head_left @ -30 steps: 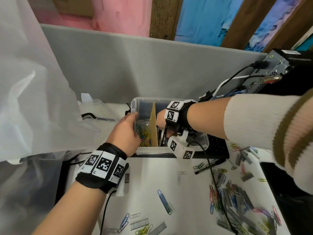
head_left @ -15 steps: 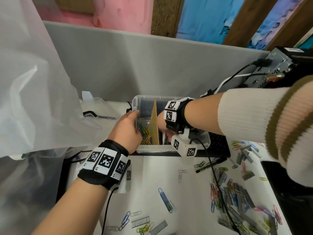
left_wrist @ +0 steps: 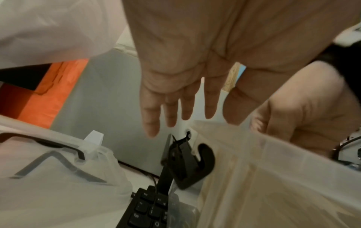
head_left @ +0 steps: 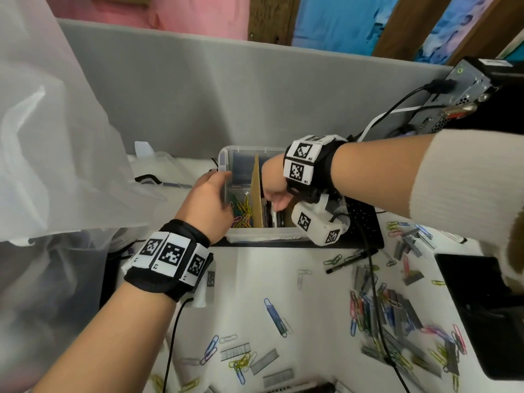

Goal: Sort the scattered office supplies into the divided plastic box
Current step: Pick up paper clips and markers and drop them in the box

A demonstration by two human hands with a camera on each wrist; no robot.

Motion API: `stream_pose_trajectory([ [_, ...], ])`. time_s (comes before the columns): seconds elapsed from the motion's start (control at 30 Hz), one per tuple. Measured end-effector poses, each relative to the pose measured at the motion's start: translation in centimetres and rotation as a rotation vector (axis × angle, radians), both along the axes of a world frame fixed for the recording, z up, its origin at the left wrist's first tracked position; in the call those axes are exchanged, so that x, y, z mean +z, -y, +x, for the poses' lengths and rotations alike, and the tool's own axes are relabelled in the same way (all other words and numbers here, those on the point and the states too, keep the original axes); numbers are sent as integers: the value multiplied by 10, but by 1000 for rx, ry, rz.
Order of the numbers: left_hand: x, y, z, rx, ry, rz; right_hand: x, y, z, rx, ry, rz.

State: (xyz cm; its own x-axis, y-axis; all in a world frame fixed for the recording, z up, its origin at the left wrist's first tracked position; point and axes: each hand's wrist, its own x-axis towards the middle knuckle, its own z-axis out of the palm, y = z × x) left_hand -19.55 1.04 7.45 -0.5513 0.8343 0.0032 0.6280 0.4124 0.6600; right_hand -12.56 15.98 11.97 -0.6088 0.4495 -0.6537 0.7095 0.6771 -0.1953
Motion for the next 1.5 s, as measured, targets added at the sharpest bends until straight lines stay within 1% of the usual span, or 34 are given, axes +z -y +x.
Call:
stream_pose_trajectory([
  [0.1, 6, 5, 3, 21, -84, 96, 20, 2, 7, -18, -129, 23],
  [0.2, 17, 13, 8, -19, -116, 216, 38, 16, 35, 34, -211, 70],
  [0.3, 23, 27, 19, -68, -56, 302, 45, 38, 76, 10, -240, -81],
  [0.4, 21, 44, 37, -133, 33, 267, 31, 60, 115, 129, -168, -94],
  [0.5, 7, 62, 49, -217, 87, 159, -1, 75, 142, 258, -69, -111],
  [0.6, -9, 81, 56, -191, 90, 52, -36, 85, 161, 331, -17, -94],
  [0.73, -30, 112, 64, -176, -12, -84, -74, 112, 181, 419, -20, -112],
  [0.8, -40, 134, 66, -170, -40, -157, -91, 128, 192, 456, -51, -116],
  [0.9, -63, 170, 65, -194, -69, -338, -111, 147, 205, 568, -111, -71],
  [1.0, -76, 195, 61, -211, -81, -521, -125, 154, 210, 673, -162, -58],
  [1.13, -68, 205, 58, -184, -75, -639, -141, 166, 212, 847, -166, -7],
  [1.23, -60, 206, 61, -204, -111, -813, -150, 172, 211, 938, -140, 44],
  [1.33, -57, 204, 67, -234, -136, -980, -155, 172, 208, 950, -157, 69],
  [1.4, -58, 202, 70, -259, -124, -1068, -157, 172, 207, 942, -171, 80],
  [1.5, -66, 199, 72, -262, -109, -1135, -160, 172, 207, 940, -175, 88],
])
